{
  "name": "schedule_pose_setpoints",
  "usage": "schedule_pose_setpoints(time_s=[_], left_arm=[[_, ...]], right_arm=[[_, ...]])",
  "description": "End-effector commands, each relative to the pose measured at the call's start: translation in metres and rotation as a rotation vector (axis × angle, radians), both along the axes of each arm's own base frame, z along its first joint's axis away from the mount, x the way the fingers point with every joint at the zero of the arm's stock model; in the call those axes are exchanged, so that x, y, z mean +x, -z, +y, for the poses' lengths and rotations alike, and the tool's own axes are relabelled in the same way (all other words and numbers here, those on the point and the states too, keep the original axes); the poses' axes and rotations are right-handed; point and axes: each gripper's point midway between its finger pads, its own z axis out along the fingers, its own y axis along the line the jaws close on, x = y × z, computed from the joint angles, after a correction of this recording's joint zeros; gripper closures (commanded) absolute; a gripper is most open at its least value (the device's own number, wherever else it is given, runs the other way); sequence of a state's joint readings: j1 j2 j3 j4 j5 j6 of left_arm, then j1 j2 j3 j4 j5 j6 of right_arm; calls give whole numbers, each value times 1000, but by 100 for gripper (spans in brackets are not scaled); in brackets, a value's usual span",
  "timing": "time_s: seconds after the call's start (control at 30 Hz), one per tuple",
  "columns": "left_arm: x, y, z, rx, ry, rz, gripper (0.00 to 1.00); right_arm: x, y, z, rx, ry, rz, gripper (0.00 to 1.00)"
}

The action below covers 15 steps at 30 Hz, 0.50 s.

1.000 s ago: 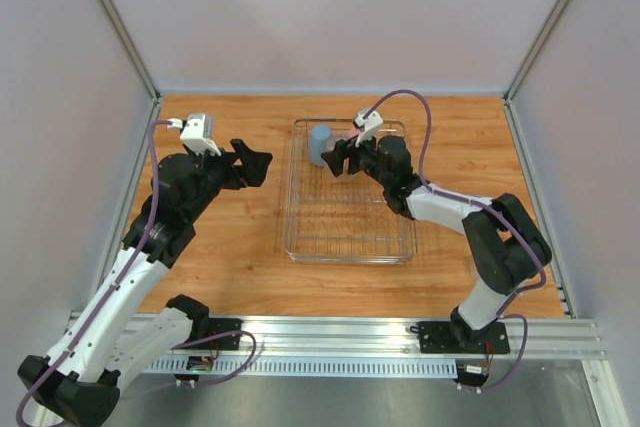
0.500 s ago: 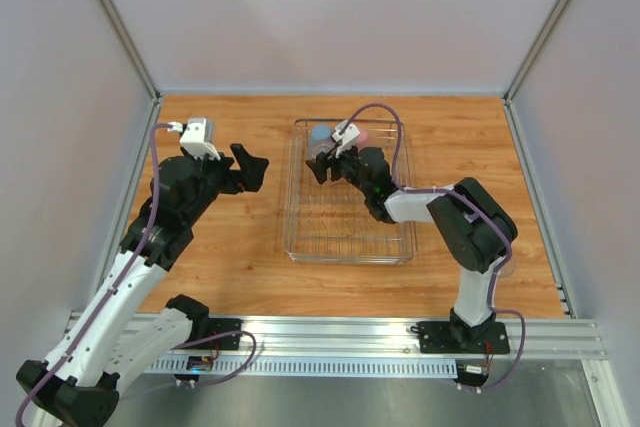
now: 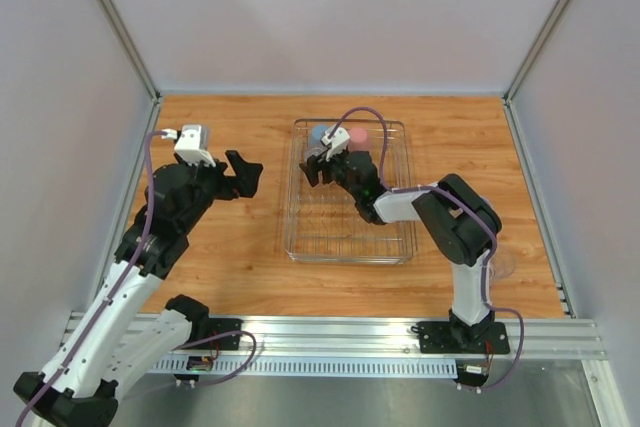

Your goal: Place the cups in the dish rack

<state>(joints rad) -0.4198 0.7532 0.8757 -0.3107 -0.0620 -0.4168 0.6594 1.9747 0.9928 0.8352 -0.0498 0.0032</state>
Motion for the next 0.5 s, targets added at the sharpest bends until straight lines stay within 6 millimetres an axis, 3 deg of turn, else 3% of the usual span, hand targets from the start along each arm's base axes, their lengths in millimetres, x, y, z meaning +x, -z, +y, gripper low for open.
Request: schedule_pose_setpoints(time_s=[0.0,0.23,0.47], left_arm=[[-2,2,6,17,-12,-9,0],[-6,2,9,15,-21,-18,0],[-9,0,11,8,-25,-30,0]], right_arm=[[12,-37,10,67,29,-105,76],[13,-29,7,45,61,-81,59],[8,-20,10,6,39,-32,36]])
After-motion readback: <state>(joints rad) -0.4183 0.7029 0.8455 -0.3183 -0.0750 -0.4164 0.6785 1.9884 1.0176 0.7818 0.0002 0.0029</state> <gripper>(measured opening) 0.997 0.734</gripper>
